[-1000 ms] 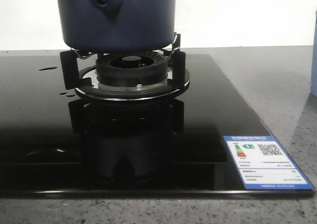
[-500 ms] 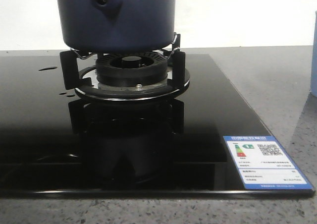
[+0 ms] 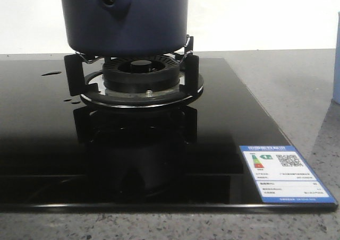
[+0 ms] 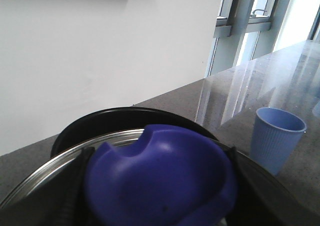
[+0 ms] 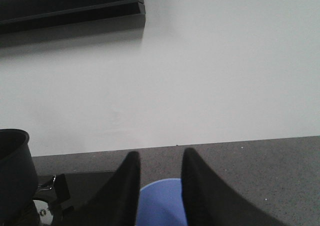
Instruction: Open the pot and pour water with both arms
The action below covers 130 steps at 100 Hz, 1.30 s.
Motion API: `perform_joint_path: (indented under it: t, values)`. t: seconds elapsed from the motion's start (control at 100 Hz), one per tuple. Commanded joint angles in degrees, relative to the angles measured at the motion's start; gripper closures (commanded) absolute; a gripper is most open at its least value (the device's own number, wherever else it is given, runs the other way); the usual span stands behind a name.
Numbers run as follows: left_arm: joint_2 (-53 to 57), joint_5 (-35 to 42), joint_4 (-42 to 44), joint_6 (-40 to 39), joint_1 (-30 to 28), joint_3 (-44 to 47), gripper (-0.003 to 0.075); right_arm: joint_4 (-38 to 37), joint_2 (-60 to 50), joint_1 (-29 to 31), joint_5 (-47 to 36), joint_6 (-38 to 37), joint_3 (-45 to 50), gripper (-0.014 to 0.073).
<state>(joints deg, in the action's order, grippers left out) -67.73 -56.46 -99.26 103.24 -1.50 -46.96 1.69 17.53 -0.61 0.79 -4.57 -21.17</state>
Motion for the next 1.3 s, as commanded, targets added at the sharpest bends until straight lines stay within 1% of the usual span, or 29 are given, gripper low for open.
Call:
perform_joint_path:
  t: [0.0,0.09,0.18,0.45,0.6,0.67,0.84,0.91,1.07,1.21,1.29]
  values:
    - [1.4,-0.44,-7.44,0.05,1.82,-3.51,0.0471,2.27,0.05,0.33,-1.76,-0.05,-1.45,0.0462]
    - [0.88,1.66,-7.44,0.12,3.43,-4.97,0.0471,4.61,0.05,0.33,1.33,-0.05,-1.55,0.0463]
    - [-0.74,1.62,-7.44,1.07,4.75,-6.73,0.0471,5.09,0.05,0.33,2.51,-0.05,-1.55,0.0463]
    - [-6.68,1.52,-7.44,1.49,8.71,-11.83,0.0471,5.09,0.05,0.33,2.3,-0.05,-1.67,0.0463]
    - [-8.95,1.52,-7.44,1.49,10.86,-14.31,0.0471,5.09,0.05,0.33,2.52,-0.05,-3.64,0.0467]
    - [-10.2,1.52,-7.33,1.49,11.65,-15.6,0.0471,5.09,0.05,0.33,2.52,-0.05,-4.57,0.05]
    - [-12.84,1.62,-7.06,1.63,12.59,-17.99,0.0471,5.09,0.05,0.33,2.12,-0.05,-5.66,0.0632]
    - [-13.99,1.62,-7.06,1.63,12.59,-18.36,0.0471,5.09,0.05,0.33,2.24,-0.05,-5.66,0.0662]
    - [-16.43,1.62,-6.95,1.77,12.59,-19.19,0.0471,5.09,0.05,0.33,2.23,-0.05,-5.66,0.0664]
    - [-17.07,1.62,-6.26,6.04,13.1,-19.81,0.0471,5.09,0.05,0.33,2.23,-0.05,-5.66,0.0664]
    - [-17.07,1.62,-6.15,7.09,13.25,-19.81,0.0471,5.09,0.05,0.33,2.23,-0.05,-5.66,0.0664]
